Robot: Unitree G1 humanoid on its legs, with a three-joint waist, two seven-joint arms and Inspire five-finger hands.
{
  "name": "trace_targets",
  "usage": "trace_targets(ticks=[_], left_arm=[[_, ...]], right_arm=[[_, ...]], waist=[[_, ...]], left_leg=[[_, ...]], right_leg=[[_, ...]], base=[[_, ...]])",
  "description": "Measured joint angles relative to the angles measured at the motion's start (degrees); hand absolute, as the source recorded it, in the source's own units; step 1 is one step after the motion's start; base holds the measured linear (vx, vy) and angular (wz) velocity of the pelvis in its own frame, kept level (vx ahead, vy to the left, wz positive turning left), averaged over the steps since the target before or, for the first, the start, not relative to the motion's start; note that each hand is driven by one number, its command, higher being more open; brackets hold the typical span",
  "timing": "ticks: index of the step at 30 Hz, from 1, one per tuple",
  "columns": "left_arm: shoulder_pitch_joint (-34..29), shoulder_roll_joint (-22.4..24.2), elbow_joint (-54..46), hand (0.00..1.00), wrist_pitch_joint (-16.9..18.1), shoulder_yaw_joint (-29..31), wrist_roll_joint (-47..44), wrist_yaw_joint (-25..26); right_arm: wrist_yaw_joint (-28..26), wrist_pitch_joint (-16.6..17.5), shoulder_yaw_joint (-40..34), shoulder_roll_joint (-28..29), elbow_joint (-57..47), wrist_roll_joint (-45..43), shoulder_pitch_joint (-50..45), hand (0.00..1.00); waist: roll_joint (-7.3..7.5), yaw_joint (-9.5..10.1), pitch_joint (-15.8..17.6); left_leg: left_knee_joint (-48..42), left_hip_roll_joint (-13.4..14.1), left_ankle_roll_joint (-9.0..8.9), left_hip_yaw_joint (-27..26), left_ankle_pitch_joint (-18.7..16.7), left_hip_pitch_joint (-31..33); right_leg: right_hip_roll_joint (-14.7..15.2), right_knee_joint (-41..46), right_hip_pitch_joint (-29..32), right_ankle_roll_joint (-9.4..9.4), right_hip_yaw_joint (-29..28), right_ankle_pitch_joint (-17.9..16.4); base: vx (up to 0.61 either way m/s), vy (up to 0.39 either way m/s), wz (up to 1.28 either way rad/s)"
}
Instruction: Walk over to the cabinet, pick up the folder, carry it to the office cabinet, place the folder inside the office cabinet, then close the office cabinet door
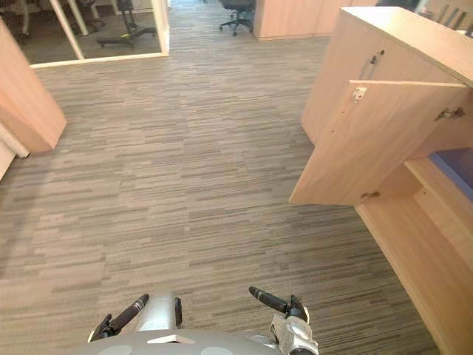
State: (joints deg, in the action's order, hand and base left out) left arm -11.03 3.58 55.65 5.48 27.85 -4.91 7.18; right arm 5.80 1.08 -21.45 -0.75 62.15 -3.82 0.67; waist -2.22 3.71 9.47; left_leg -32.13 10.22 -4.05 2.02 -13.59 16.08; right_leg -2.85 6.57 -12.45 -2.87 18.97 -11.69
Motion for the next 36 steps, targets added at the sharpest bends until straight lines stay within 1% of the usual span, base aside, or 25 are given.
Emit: trace_targets(ticks=[1, 2, 3, 4, 5, 6, 7, 8, 10, 11, 12, 13, 14, 15, 16, 17, 18, 19, 20, 21, 24, 28, 31, 34, 36], left_arm=[[0.0, 0.1, 0.0, 1.00, 0.0, 0.0, 0.0, 0.3], [-0.3, 0.3, 0.1, 1.00, 0.0, 0.0, -0.1, 0.7], [-0.6, 0.5, 0.2, 1.00, -0.1, -0.1, -0.1, 0.8], [-1.0, 0.5, 0.8, 1.00, -0.1, -0.1, -0.3, 1.0], [-1.4, -0.3, 2.0, 1.00, -0.3, -0.2, -1.3, 0.8], [-1.5, -1.2, 2.5, 1.00, -0.4, -0.3, -1.4, 0.8], [-1.7, -2.4, 3.0, 1.00, -0.2, -1.4, -1.3, 1.1], [-1.7, -2.9, 3.8, 1.00, -0.1, -2.2, -1.3, 1.0], [-1.6, -3.1, 4.4, 1.00, 0.1, -3.0, -1.3, 1.0], [-1.6, -3.3, 5.2, 1.00, 0.5, -4.6, -1.2, 1.1], [-1.6, -3.4, 5.5, 1.00, 0.6, -5.1, -1.2, 1.0], [-1.7, -3.3, 5.7, 1.00, 0.8, -5.3, -1.2, 1.0], [-1.9, -3.3, 5.7, 1.00, 0.8, -5.3, -1.2, 1.0], [-2.6, -3.4, 5.7, 1.00, 0.8, -5.1, -1.2, 0.8], [-2.9, -3.3, 6.1, 1.00, 0.7, -5.0, -1.2, 0.9], [-2.9, -3.2, 6.4, 1.00, 0.7, -5.0, -1.1, 1.0], [-3.0, -3.4, 6.9, 1.00, 0.6, -5.0, -1.2, 1.1], [-2.9, -3.6, 7.0, 1.00, 0.5, -5.0, -1.2, 1.1], [-2.7, -4.0, 7.0, 1.00, 0.5, -5.0, -1.1, 1.1], [-2.0, -4.8, 7.0, 1.00, 0.5, -5.0, -1.2, 1.2], [-0.6, -4.4, 6.9, 1.00, 0.5, -5.0, -1.2, 1.6], [1.1, -3.7, 5.9, 1.00, 0.5, -4.8, -1.2, 2.2], [1.7, -3.4, 5.5, 1.00, 0.5, -3.7, -1.1, 2.2], [1.6, -3.6, 5.5, 1.00, 0.5, -3.5, -1.2, 2.1], [1.7, -3.7, 5.4, 1.00, 0.5, -3.7, -1.2, 2.1]], right_arm=[[0.2, 0.0, 0.8, 0.2, 0.0, -0.3, 0.2, 1.00], [0.8, 0.0, 1.8, 0.3, 0.2, -1.2, 0.1, 1.00], [1.0, 0.0, 2.0, 0.3, 0.2, -1.2, 0.1, 1.00], [1.2, 0.0, 2.4, 0.2, 0.2, -1.5, 0.0, 1.00], [1.2, 0.0, 2.5, 0.5, 0.3, -1.6, -0.4, 1.00], [1.2, 0.0, 2.5, 0.7, 0.4, -1.6, -0.5, 1.00], [1.1, 0.0, 2.5, 1.0, 1.4, -1.6, -0.5, 1.00], [0.8, -0.3, 2.3, 1.1, 1.8, -1.4, -0.5, 1.00], [0.6, -0.6, 1.8, 0.9, 2.2, -1.3, -0.3, 1.00], [0.4, -0.6, 1.8, 0.2, 2.1, -1.0, 0.3, 1.00], [0.2, -0.5, 1.8, 0.1, 2.0, -0.9, 0.3, 1.00], [-0.2, -0.1, 1.8, -0.1, 2.0, -1.0, 0.2, 1.00], [-0.3, 0.2, 1.9, 0.0, 2.0, -1.0, 0.3, 1.00], [-0.4, 0.5, 2.0, 0.2, 2.1, -1.0, 0.3, 1.00], [-0.3, 0.8, 2.1, 0.3, 2.1, -1.1, 0.5, 1.00], [-0.3, 0.8, 2.2, 0.3, 2.1, -1.1, 0.7, 1.00], [-0.3, 0.9, 2.5, 0.3, 2.3, -1.0, 1.4, 1.00], [-0.3, 0.9, 2.6, 0.4, 2.4, -1.1, 2.1, 1.00], [-0.2, 0.9, 2.8, 0.6, 2.4, -1.2, 2.6, 1.00], [-0.3, 1.2, 2.9, 1.3, 2.0, -1.6, 2.8, 1.00], [0.0, 1.4, 2.1, 1.5, 1.5, -1.7, 2.4, 1.00], [0.1, 1.3, 1.6, 1.8, 0.5, -2.1, 1.8, 1.00], [0.6, 0.8, 0.1, 2.2, -0.5, -2.1, 0.6, 1.00], [1.0, 0.7, -1.1, 1.9, -0.4, -2.1, -0.2, 1.00], [1.1, 0.5, -1.1, 1.5, 0.2, -2.2, -0.6, 1.00]], waist=[[-0.03, 0.37, 0.0], [-0.21, 0.97, -0.4], [-0.42, 0.99, -0.7], [-0.82, 0.91, -1.1], [-0.47, 0.90, -2.3], [0.92, 0.96, -2.8], [2.39, 1.09, -3.7], [2.59, 1.73, -4.1], [2.41, 2.52, -4.0], [1.52, 2.17, -3.7], [1.07, 2.03, -3.6], [0.30, 2.03, -3.6], [0.39, 2.12, -3.6], [-0.06, 1.97, -3.6], [-0.38, 1.34, -3.9], [-0.23, 1.06, -3.8], [-0.40, 0.74, -3.7], [-0.18, 0.72, -3.4], [0.55, 0.67, -2.8], [2.16, 0.55, -1.7], [2.65, -0.16, -1.6], [2.14, -0.72, -1.6], [2.06, -0.69, -1.9], [2.39, -0.84, -2.2], [2.56, -0.80, -2.2]], left_leg=[[7.1, -0.3, -0.41, 3.6, 1.1, -0.5], [12.9, -0.7, -1.22, 8.3, 2.6, -1.1], [13.7, -0.8, -1.75, 10.0, 3.3, -1.0], [13.8, -0.9, -3.10, 11.0, 6.0, -1.2], [12.3, -2.9, -5.43, 9.9, 11.6, -1.6], [11.0, -4.3, -5.13, 8.0, 10.9, -1.4], [10.0, -6.5, -2.92, 4.4, 9.4, -1.7], [10.5, -8.8, -0.56, 0.0, 8.1, -3.3], [12.0, -10.6, 1.40, -3.3, 7.8, -6.0], [14.3, -12.3, 3.39, -6.1, 7.5, -10.1], [15.0, -12.6, 3.90, -7.1, 7.4, -11.7], [16.7, -12.9, 4.81, -8.5, 7.0, -14.8], [17.8, -13.1, 4.94, -9.4, 7.0, -16.3], [20.1, -13.2, 5.52, -11.1, 7.2, -18.6], [22.6, -13.2, 5.96, -12.9, 7.5, -20.2], [23.6, -12.9, 6.14, -14.0, 7.7, -20.6], [25.0, -12.0, 5.94, -16.0, 8.0, -20.9], [26.4, -11.1, 5.24, -17.6, 7.8, -20.9], [27.2, -10.9, 4.55, -18.2, 7.0, -20.9], [28.0, -11.3, 4.02, -18.1, 6.6, -21.6], [30.9, -10.4, 3.22, -17.4, 6.8, -23.2], [33.3, -8.2, 0.72, -17.6, 9.1, -23.7], [33.5, -6.5, 0.32, -18.5, 8.6, -24.3], [32.4, -4.7, -0.81, -19.8, 6.3, -25.8], [26.9, -2.9, -1.47, -20.5, 2.9, -24.9]], right_leg=[[0.6, 0.0, -0.4, 0.99, -1.9, -0.6], [1.4, 0.2, -0.6, 2.76, -4.5, -1.7], [1.9, 0.4, -0.8, 3.65, -5.7, -2.3], [3.1, 0.6, -1.7, 5.35, -8.3, -3.3], [5.9, 1.0, -1.8, 7.74, -10.3, -4.1], [8.1, 1.6, -1.4, 8.82, -11.1, -4.4], [11.9, 4.6, 0.9, 10.36, -12.8, -3.9], [16.2, 10.6, 4.5, 12.13, -14.8, -2.8], [19.1, 16.7, 7.4, 11.67, -16.3, -1.6], [22.4, 23.5, 9.8, 8.97, -15.7, 0.2], [23.3, 25.8, 10.5, 7.58, -14.0, 0.8], [24.4, 29.0, 11.7, 4.73, -9.4, 2.6], [25.0, 29.9, 12.3, 2.90, -6.7, 3.9], [26.7, 30.6, 12.6, 2.98, -3.3, 5.7], [27.3, 30.0, 12.9, 3.39, -1.1, 5.6], [27.2, 29.4, 13.3, 3.74, -0.3, 5.5], [26.2, 27.1, 14.5, 5.45, 1.9, 4.4], [24.0, 23.2, 16.3, 6.95, 4.4, 3.4], [22.1, 19.9, 17.6, 6.99, 5.8, 3.5], [20.1, 15.6, 18.4, 6.33, 7.8, 3.7], [18.1, 13.4, 17.5, 6.72, 9.5, 3.6], [14.2, 10.1, 17.1, 5.89, 9.7, 4.0], [11.9, 7.7, 16.1, 5.82, 9.2, 3.8], [9.6, 5.3, 13.7, 5.20, 8.8, 3.7], [8.2, 4.2, 12.1, 4.95, 8.8, 3.6]], base=[[0.39, 0.333, -1.27], [0.24, 0.267, -1.07], [0.32, 0.384, -1.09], [0.39, 0.455, -0.97], [0.42, 0.483, -0.95], [0.51, 0.577, -0.90], [0.48, 0.558, -1.01], [0.45, 0.548, -1.06], [0.23, 0.387, -0.90], [0.20, 0.386, -0.74], [0.19, 0.423, -0.73], [0.09, 0.246, -0.54], [0.10, 0.268, -0.79], [0.07, 0.202, -0.92], [0.05, 0.170, -0.94], [0.01, 0.098, -1.04], [-0.04, 0.039, -1.24], [-0.08, -0.003, -1.41], [-0.10, -0.066, -1.33], [-0.06, -0.120, -0.81], [0.04, -0.107, -0.37], [0.12, -0.126, -0.16], [0.17, -0.080, -0.20], [0.27, -0.026, -0.22], [0.32, -0.018, -0.25]])
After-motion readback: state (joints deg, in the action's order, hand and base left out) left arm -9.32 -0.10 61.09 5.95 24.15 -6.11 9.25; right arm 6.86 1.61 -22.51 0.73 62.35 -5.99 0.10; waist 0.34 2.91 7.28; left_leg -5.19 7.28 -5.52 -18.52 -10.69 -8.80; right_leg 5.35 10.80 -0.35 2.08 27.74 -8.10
